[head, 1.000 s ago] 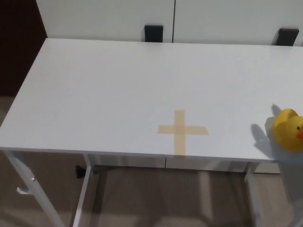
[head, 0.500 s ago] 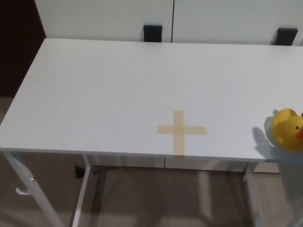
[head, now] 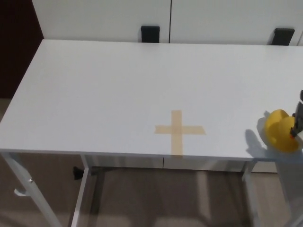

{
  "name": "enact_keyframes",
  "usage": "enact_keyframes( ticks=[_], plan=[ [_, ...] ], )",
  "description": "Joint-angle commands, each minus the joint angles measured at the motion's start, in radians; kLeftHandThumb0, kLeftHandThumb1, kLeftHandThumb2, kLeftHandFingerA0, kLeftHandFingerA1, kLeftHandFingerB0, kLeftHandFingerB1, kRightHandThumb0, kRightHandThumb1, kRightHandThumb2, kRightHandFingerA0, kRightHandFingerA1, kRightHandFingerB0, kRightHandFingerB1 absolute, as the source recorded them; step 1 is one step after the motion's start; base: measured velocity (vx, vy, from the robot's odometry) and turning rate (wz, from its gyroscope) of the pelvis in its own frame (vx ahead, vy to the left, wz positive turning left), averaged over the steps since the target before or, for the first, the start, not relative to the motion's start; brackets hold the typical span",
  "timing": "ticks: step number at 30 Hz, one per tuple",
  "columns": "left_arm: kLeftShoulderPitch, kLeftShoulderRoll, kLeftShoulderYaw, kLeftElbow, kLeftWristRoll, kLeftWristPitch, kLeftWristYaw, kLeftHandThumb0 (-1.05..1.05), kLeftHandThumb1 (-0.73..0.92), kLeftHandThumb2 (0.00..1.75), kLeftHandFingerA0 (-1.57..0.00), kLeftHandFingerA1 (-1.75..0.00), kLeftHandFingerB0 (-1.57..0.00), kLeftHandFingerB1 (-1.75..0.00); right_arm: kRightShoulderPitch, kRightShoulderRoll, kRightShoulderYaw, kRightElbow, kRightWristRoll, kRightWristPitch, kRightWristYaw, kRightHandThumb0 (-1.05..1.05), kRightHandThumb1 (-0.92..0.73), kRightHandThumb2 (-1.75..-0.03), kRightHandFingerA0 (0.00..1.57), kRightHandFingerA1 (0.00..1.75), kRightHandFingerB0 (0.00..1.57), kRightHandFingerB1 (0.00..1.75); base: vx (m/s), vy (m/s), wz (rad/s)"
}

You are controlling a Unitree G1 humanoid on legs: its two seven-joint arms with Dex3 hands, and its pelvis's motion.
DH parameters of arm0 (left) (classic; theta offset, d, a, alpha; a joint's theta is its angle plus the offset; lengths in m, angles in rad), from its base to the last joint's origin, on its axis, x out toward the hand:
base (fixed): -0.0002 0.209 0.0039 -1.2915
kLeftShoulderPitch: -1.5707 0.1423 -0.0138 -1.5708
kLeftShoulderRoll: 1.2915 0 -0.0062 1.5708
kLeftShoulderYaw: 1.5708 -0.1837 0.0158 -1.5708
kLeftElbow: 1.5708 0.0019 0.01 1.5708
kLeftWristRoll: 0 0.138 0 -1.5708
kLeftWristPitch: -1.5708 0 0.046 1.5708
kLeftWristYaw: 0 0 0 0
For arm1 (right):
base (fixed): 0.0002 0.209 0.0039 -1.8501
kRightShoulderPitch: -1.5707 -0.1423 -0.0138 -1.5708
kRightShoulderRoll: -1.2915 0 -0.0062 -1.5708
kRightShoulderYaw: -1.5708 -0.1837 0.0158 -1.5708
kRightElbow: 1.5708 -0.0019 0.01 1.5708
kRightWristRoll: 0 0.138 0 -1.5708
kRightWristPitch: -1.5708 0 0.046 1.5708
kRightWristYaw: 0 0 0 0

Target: The robot uses its right hand to push the yellow duck toy to the center of the white desk.

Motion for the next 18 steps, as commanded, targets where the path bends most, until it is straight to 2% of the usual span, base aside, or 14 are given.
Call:
enact_keyframes(
  ticks=[1, 5, 10, 14, 15, 16, 17, 18],
  plan=[
    [0.005, -0.001, 0.002, 0.004, 0.009, -0.020, 0.016, -0.17, 0.66, 0.65, -0.82, -0.75, -0.81, -0.60, 0.000, 0.049, 0.014, 0.005, -0.003, 0.009, -0.020, -0.80, -0.92, -0.75, 0.32, 0.41, 0.25, 0.37, 0.00, 0.000, 0.00],
    [0.011, -0.001, -0.005, 0.001, 0.015, -0.017, 0.021, -0.18, 0.66, 0.63, -0.81, -0.73, -0.79, -0.58, 0.000, 0.083, 0.013, -0.002, -0.002, 0.007, -0.047, -0.79, -0.92, -0.72, 0.33, 0.41, 0.29, 0.38, 0.00, 0.000, 0.00],
    [0.010, -0.002, -0.004, 0.004, 0.013, -0.017, 0.018, -0.17, 0.64, 0.63, -0.82, -0.75, -0.80, -0.59, 0.007, 0.124, 0.018, 0.001, -0.012, -0.040, -0.083, -0.82, -0.91, -0.77, 0.28, 0.40, 0.22, 0.36, 0.00, 0.000, 0.00],
    [0.012, -0.001, -0.001, 0.006, 0.010, -0.025, 0.018, -0.18, 0.64, 0.64, -0.81, -0.75, -0.80, -0.60, 0.011, 0.155, 0.034, -0.004, -0.032, -0.053, -0.112, -0.84, -0.92, -0.78, 0.17, 0.38, 0.18, 0.34, 0.00, 0.000, 0.00],
    [0.012, -0.001, 0.002, 0.006, 0.007, -0.025, 0.015, -0.18, 0.65, 0.65, -0.83, -0.83, -0.85, -0.64, 0.008, 0.167, 0.032, -0.007, -0.027, -0.055, -0.120, -0.36, -0.49, -1.12, 0.00, 0.51, 0.00, 0.48, 0.00, 0.000, 0.00],
    [0.012, -0.002, 0.004, 0.007, 0.005, -0.025, 0.013, -0.18, 0.65, 0.65, -0.83, -0.83, -0.85, -0.64, 0.006, 0.175, 0.031, -0.008, -0.023, -0.057, -0.126, -0.36, -0.49, -1.12, 0.00, 0.51, 0.00, 0.48, 0.00, 0.000, 0.00],
    [0.011, -0.002, 0.004, 0.006, 0.004, -0.022, 0.012, -0.19, 0.67, 0.65, -0.81, -0.78, -0.82, -0.62, -0.001, 0.193, 0.029, -0.010, -0.018, -0.062, -0.140, -0.83, -0.77, -1.14, 0.06, 0.39, 0.09, 0.37, 0.00, 0.000, 0.00],
    [0.010, -0.003, 0.004, 0.005, 0.004, -0.018, 0.011, -0.19, 0.67, 0.65, -0.81, -0.78, -0.82, -0.62, -0.008, 0.211, 0.027, -0.011, -0.015, -0.068, -0.156, -0.83, -0.77, -1.14, 0.06, 0.39, 0.09, 0.37, 0.00, 0.000, 0.00]
  ],
)
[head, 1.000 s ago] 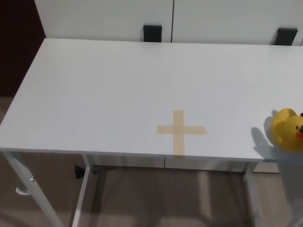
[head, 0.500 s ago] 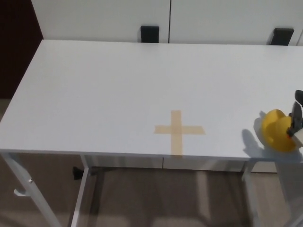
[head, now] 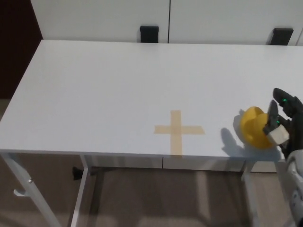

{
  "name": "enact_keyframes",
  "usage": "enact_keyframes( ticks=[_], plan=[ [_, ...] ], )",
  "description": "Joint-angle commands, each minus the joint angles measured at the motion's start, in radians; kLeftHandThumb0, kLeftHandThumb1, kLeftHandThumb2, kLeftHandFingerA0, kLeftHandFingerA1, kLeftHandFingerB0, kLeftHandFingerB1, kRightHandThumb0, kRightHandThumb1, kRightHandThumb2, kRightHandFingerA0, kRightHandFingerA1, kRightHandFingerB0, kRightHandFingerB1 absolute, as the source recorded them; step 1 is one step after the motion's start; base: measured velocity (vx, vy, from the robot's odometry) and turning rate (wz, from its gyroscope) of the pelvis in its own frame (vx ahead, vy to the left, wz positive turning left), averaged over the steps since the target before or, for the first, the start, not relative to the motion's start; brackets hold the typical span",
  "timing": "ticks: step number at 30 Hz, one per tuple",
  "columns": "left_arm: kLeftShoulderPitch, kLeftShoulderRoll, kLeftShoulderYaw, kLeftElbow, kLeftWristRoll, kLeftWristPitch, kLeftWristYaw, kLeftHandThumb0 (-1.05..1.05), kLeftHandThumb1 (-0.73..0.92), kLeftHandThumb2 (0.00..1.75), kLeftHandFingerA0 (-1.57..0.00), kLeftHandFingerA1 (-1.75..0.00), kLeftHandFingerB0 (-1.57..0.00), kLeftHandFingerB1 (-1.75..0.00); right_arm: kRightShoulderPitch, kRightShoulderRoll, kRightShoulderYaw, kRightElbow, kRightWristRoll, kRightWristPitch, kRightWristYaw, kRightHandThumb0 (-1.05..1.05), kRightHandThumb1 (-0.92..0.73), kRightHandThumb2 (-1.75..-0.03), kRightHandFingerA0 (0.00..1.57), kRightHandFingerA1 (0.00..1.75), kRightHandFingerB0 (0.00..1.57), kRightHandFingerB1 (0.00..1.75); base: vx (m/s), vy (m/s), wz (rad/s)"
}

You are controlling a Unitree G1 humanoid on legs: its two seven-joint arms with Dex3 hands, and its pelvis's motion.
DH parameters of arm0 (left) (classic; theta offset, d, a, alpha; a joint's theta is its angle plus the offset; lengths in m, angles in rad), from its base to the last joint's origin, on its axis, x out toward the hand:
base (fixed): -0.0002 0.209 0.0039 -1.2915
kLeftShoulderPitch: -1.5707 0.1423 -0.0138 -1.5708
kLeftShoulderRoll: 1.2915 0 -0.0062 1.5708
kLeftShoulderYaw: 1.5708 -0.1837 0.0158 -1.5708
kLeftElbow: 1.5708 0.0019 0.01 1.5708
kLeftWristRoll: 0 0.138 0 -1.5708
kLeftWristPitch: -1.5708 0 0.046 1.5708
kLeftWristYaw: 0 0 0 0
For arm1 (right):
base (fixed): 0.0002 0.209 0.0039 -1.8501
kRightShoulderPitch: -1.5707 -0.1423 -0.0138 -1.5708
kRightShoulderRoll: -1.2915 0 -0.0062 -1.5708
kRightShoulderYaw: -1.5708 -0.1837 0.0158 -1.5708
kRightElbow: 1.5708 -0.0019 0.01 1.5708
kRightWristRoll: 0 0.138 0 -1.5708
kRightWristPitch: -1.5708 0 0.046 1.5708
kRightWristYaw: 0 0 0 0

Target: The robot uses its right hand to push the yellow duck toy to the center of the white desk.

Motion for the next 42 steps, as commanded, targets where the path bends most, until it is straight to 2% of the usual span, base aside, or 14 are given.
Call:
enact_keyframes(
  ticks=[1, 3, 17, 18, 19, 20, 26, 27, 28, 29, 35, 36, 37, 42],
  plan=[
    [0.005, 0.002, 0.006, 0.003, 0.005, -0.018, 0.004, -0.18, 0.66, 0.65, -0.81, -0.79, -0.83, -0.62, -0.003, 0.077, 0.004, -0.002, -0.003, -0.007, -0.077, -0.80, -0.76, -1.16, 0.03, 0.38, 0.10, 0.39, 0.00, 0.000, 0.00],
    [0.008, -0.001, 0.000, 0.002, 0.011, -0.022, 0.007, -0.18, 0.66, 0.66, -0.81, -0.76, -0.79, -0.60, -0.006, 0.093, 0.005, -0.009, -0.007, -0.006, -0.099, -0.82, -0.80, -1.21, 0.00, 0.21, 0.11, 0.24, 0.00, 0.000, 0.00],
    [0.010, -0.008, -0.013, 0.004, 0.019, -0.031, 0.009, -0.17, 0.67, 0.67, -0.84, -0.74, -0.79, -0.60, -0.001, 0.178, 0.077, -0.024, -0.051, -0.001, -0.112, -0.78, -0.78, -1.20, 0.01, 0.25, 0.02, 0.24, 0.00, 0.000, 0.00],
    [0.011, -0.009, -0.014, 0.005, 0.020, -0.031, 0.009, -0.17, 0.67, 0.69, -0.82, -0.74, -0.80, -0.61, 0.002, 0.179, 0.087, -0.026, -0.054, 0.005, -0.102, -0.91, -0.92, -0.82, 0.01, 0.29, 0.06, 0.25, 0.00, 0.000, 0.00],
    [0.011, -0.009, -0.014, 0.006, 0.020, -0.031, 0.009, -0.17, 0.67, 0.69, -0.82, -0.74, -0.80, -0.61, 0.004, 0.179, 0.092, -0.027, -0.055, 0.009, -0.095, -0.91, -0.92, -0.82, 0.01, 0.29, 0.06, 0.25, 0.00, 0.000, 0.00],
    [0.010, -0.010, -0.011, 0.003, 0.015, -0.027, 0.006, -0.19, 0.66, 0.69, -0.84, -0.82, -0.85, -0.67, 0.007, 0.180, 0.106, -0.028, -0.059, 0.009, -0.078, -0.84, -0.80, -1.22, 0.02, 0.26, 0.03, 0.22, 0.00, 0.000, 0.00],
    [0.006, -0.012, -0.007, 0.003, 0.010, -0.013, -0.002, -0.17, 0.66, 0.66, -0.80, -0.73, -0.80, -0.62, 0.017, 0.180, 0.146, -0.032, -0.066, 0.013, -0.045, -0.88, -0.79, -1.21, 0.00, 0.32, 0.05, 0.25, 0.00, 0.000, 0.00],
    [0.006, -0.012, -0.008, 0.004, 0.011, -0.013, -0.001, -0.17, 0.66, 0.66, -0.82, -0.75, -0.80, -0.62, 0.018, 0.176, 0.158, -0.031, -0.070, 0.009, -0.032, -0.89, -0.92, -0.79, 0.00, 0.37, 0.05, 0.30, 0.00, 0.000, 0.00],
    [0.006, -0.012, -0.008, 0.004, 0.011, -0.013, -0.001, -0.17, 0.66, 0.66, -0.82, -0.75, -0.80, -0.62, 0.018, 0.176, 0.158, -0.031, -0.070, 0.009, -0.032, -0.89, -0.92, -0.79, 0.00, 0.37, 0.05, 0.30, 0.00, 0.000, 0.00],
    [0.005, -0.012, -0.010, 0.007, 0.015, -0.011, 0.002, -0.18, 0.67, 0.64, -0.83, -0.77, -0.81, -0.60, 0.018, 0.169, 0.173, -0.026, -0.073, 0.001, -0.010, -0.82, -0.73, -1.19, 0.00, 0.39, 0.08, 0.30, 0.00, 0.000, 0.00],
    [0.007, -0.010, -0.012, 0.003, 0.015, -0.014, 0.000, -0.18, 0.67, 0.68, -0.83, -0.80, -0.83, -0.64, 0.010, 0.159, 0.187, -0.014, -0.069, 0.001, 0.024, -0.89, -0.75, -1.17, 0.03, 0.40, 0.10, 0.34, 0.00, 0.000, 0.00],
    [0.007, -0.008, -0.017, 0.004, 0.020, -0.015, 0.001, -0.18, 0.68, 0.66, -0.82, -0.73, -0.80, -0.61, 0.010, 0.158, 0.188, -0.011, -0.068, -0.003, 0.031, -0.93, -0.92, -0.77, 0.05, 0.42, 0.10, 0.32, 0.00, 0.000, 0.00],
    [0.006, -0.006, -0.022, 0.005, 0.026, -0.015, 0.002, -0.18, 0.68, 0.66, -0.82, -0.73, -0.80, -0.61, 0.010, 0.157, 0.190, -0.007, -0.068, -0.010, 0.038, -0.93, -0.92, -0.77, 0.05, 0.42, 0.10, 0.32, 0.00, 0.000, 0.00],
    [0.002, -0.006, -0.023, 0.007, 0.027, -0.018, 0.007, -0.19, 0.67, 0.65, -0.82, -0.77, -0.80, -0.60, 0.021, 0.164, 0.190, -0.007, -0.068, -0.014, 0.040, -0.94, -0.82, -1.21, 0.03, 0.40, 0.06, 0.34, 0.00, 0.000, 0.00]
  ],
)
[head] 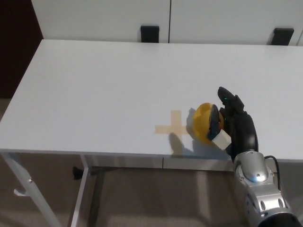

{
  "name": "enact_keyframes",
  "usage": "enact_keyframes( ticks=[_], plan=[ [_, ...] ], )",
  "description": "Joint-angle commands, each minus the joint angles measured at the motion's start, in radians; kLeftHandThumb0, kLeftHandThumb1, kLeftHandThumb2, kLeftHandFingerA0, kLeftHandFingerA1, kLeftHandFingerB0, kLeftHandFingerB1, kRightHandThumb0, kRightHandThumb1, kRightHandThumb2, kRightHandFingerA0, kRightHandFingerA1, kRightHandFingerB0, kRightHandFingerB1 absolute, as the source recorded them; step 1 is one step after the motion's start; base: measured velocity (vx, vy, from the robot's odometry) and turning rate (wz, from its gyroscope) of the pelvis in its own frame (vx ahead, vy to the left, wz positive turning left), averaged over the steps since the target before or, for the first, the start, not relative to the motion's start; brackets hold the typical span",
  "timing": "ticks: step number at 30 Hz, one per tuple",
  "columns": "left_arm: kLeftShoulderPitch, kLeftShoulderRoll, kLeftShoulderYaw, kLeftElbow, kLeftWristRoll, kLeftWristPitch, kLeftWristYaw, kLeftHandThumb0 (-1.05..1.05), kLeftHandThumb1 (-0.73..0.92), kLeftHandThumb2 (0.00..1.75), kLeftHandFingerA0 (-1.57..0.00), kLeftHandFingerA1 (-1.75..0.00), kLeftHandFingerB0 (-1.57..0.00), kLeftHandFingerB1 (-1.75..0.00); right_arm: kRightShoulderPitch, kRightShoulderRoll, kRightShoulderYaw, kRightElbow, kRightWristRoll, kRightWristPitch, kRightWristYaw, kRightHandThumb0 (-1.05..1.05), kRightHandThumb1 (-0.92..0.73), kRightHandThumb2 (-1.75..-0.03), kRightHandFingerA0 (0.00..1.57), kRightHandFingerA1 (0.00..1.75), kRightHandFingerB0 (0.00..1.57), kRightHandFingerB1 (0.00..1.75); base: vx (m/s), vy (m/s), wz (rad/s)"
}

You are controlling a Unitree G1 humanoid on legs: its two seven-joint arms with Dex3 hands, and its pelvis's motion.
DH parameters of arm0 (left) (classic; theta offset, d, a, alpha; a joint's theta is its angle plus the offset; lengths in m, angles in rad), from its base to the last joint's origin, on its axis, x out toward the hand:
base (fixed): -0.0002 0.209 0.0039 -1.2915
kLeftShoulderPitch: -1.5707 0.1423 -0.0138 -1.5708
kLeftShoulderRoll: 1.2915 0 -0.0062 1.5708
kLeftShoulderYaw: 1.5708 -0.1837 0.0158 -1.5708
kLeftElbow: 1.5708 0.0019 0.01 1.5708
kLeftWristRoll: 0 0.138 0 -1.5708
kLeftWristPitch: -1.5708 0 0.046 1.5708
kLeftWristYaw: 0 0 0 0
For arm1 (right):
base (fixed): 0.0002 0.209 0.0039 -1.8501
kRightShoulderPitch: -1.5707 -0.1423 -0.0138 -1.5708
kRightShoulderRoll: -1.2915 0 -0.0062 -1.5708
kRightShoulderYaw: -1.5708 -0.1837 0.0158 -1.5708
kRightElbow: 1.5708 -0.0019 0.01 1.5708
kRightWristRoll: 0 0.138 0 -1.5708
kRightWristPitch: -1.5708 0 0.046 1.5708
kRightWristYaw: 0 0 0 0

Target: The robot uses its right hand to push the yellow duck toy to the center of the white desk.

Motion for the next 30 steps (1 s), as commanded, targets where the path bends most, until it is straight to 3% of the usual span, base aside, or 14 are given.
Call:
enact_keyframes(
  ticks=[1, 2, 3, 4, 5, 16, 22, 25, 30],
  plan=[
    [-0.003, 0.011, -0.004, 0.006, 0.018, -0.014, 0.008, -0.19, 0.67, 0.65, -0.82, -0.77, -0.80, -0.60, 0.026, 0.008, 0.014, 0.019, -0.006, 0.011, 0.045, -0.94, -0.82, -1.21, 0.03, 0.40, 0.06, 0.34, 0.00, 0.000, 0.00],
    [-0.003, 0.010, -0.004, 0.005, 0.019, -0.013, 0.008, -0.19, 0.67, 0.65, -0.82, -0.77, -0.80, -0.60, 0.028, 0.009, 0.015, 0.018, -0.008, 0.011, 0.044, -0.94, -0.82, -1.21, 0.03, 0.40, 0.06, 0.34, 0.00, 0.000, 0.00],
    [-0.004, 0.010, -0.003, 0.006, 0.020, -0.013, 0.008, -0.19, 0.67, 0.63, -0.81, -0.76, -0.80, -0.60, 0.030, 0.011, 0.015, 0.016, -0.008, 0.011, 0.044, -0.92, -0.92, -0.80, 0.01, 0.40, 0.10, 0.32, 0.00, 0.000, 0.00],
    [-0.004, 0.010, -0.003, 0.006, 0.020, -0.012, 0.008, -0.19, 0.67, 0.63, -0.81, -0.76, -0.80, -0.60, 0.031, 0.012, 0.015, 0.015, -0.008, 0.011, 0.044, -0.92, -0.92, -0.80, 0.01, 0.40, 0.10, 0.32, 0.00, 0.000, 0.00],
    [-0.003, 0.010, 0.004, 0.005, 0.014, -0.015, 0.007, -0.16, 0.65, 0.70, -0.82, -0.75, -0.83, -0.62, 0.031, 0.018, 0.016, 0.016, -0.007, 0.011, 0.045, -0.93, -0.80, -1.20, 0.02, 0.34, 0.07, 0.28, 0.00, 0.000, 0.00],
    [-0.003, 0.011, 0.003, -0.002, 0.019, -0.016, 0.007, -0.17, 0.67, 0.64, -0.82, -0.73, -0.79, -0.59, 0.022, 0.054, 0.031, 0.008, -0.009, 0.025, 0.042, -0.85, -0.76, -1.17, 0.04, 0.37, 0.08, 0.29, 0.00, 0.000, 0.00],
    [0.001, 0.011, 0.000, 0.000, 0.021, -0.025, 0.005, -0.15, 0.67, 0.70, -0.85, -0.74, -0.82, -0.62, 0.011, 0.094, 0.047, -0.002, -0.024, 0.047, 0.003, -0.80, -0.77, -1.20, 0.01, 0.24, 0.03, 0.23, 0.00, 0.000, 0.00],
    [0.000, 0.010, 0.002, 0.001, 0.020, -0.023, 0.006, -0.17, 0.67, 0.68, -0.84, -0.75, -0.80, -0.62, 0.006, 0.101, 0.054, -0.008, -0.032, 0.069, -0.006, -0.87, -0.85, -1.24, 0.00, 0.18, 0.03, 0.14, 0.00, 0.000, 0.00],
    [-0.002, 0.011, 0.000, 0.002, 0.024, -0.018, 0.004, -0.18, 0.68, 0.67, -0.84, -0.75, -0.81, -0.63, 0.006, 0.106, 0.061, -0.018, -0.039, 0.080, -0.009, -0.86, -0.84, -1.24, 0.00, 0.19, 0.04, 0.15, 0.00, 0.000, 0.00]
  ],
)
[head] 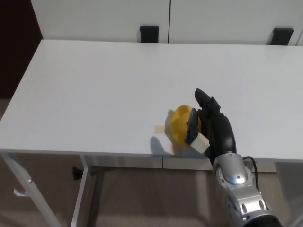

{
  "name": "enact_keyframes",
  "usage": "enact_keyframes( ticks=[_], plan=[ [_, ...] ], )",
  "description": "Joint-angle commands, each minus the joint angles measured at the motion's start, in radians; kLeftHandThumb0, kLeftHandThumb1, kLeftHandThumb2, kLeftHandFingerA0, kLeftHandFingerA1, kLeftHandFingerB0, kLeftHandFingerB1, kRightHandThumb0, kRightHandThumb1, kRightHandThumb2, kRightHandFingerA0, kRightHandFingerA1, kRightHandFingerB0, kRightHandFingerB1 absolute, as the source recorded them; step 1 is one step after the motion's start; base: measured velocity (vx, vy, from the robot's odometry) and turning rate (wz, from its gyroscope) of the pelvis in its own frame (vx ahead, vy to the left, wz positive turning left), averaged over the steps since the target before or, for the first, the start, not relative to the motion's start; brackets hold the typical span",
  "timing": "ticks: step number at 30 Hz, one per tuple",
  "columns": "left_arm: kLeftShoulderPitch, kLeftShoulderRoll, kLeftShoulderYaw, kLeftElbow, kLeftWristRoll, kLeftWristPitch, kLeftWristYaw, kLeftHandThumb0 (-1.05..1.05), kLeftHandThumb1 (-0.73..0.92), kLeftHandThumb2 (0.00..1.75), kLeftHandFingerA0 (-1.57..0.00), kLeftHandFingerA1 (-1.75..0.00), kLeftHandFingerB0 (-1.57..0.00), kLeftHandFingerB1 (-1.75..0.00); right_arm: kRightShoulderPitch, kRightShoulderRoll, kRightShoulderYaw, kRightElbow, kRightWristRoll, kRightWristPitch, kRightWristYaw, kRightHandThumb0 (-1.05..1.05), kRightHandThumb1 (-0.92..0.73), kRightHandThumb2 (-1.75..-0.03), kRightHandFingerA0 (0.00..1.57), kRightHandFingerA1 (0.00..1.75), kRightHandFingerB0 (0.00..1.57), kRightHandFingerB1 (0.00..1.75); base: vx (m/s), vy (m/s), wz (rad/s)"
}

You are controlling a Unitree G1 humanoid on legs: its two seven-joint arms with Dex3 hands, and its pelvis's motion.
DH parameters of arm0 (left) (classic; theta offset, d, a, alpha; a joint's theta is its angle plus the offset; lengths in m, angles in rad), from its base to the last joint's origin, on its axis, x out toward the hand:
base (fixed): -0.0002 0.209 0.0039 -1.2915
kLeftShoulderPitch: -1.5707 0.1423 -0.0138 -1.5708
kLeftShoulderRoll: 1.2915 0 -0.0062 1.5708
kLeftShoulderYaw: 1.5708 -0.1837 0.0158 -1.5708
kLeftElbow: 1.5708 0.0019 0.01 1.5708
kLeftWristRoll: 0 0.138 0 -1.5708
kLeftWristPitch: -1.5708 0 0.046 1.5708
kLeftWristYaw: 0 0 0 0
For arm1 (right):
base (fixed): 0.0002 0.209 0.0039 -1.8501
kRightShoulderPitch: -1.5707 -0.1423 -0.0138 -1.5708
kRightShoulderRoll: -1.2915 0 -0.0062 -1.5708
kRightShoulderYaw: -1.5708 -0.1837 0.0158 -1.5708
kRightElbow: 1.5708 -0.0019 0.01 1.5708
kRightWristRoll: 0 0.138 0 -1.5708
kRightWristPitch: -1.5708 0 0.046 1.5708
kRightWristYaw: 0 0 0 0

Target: The robot uses its right hand to push the yellow duck toy to the center of the white desk.

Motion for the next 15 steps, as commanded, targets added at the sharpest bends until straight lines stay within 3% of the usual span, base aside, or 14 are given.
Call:
enact_keyframes(
  ticks=[1, 6, 7, 15],
  plan=[
    [0.003, 0.010, 0.002, 0.004, 0.007, -0.022, 0.005, -0.17, 0.66, 0.71, -0.85, -0.81, -0.85, -0.66, 0.006, 0.022, 0.020, -0.007, -0.024, 0.072, -0.014, -0.81, -0.80, -1.23, 0.00, 0.23, 0.01, 0.19, 0.00, 0.000, 0.00],
    [0.005, 0.009, 0.000, 0.005, 0.011, -0.027, 0.009, -0.17, 0.66, 0.72, -0.84, -0.78, -0.82, -0.64, 0.002, 0.031, 0.023, -0.008, -0.025, 0.081, -0.023, -0.84, -0.81, -1.21, 0.04, 0.23, 0.08, 0.18, 0.00, 0.000, 0.00],
    [0.005, 0.010, 0.001, 0.003, 0.010, -0.028, 0.006, -0.18, 0.67, 0.70, -0.84, -0.81, -0.84, -0.67, 0.001, 0.032, 0.022, -0.007, -0.024, 0.085, -0.023, -0.80, -0.78, -1.21, 0.00, 0.26, 0.01, 0.20, 0.00, 0.000, 0.00],
    [0.001, 0.014, 0.007, 0.005, 0.006, -0.013, 0.002, -0.18, 0.69, 0.66, -0.85, -0.75, -0.80, -0.61, 0.016, 0.026, 0.009, -0.018, -0.020, 0.086, -0.020, -0.80, -0.79, -1.21, 0.00, 0.24, 0.00, 0.20, 0.00, 0.000, 0.00]
  ],
)
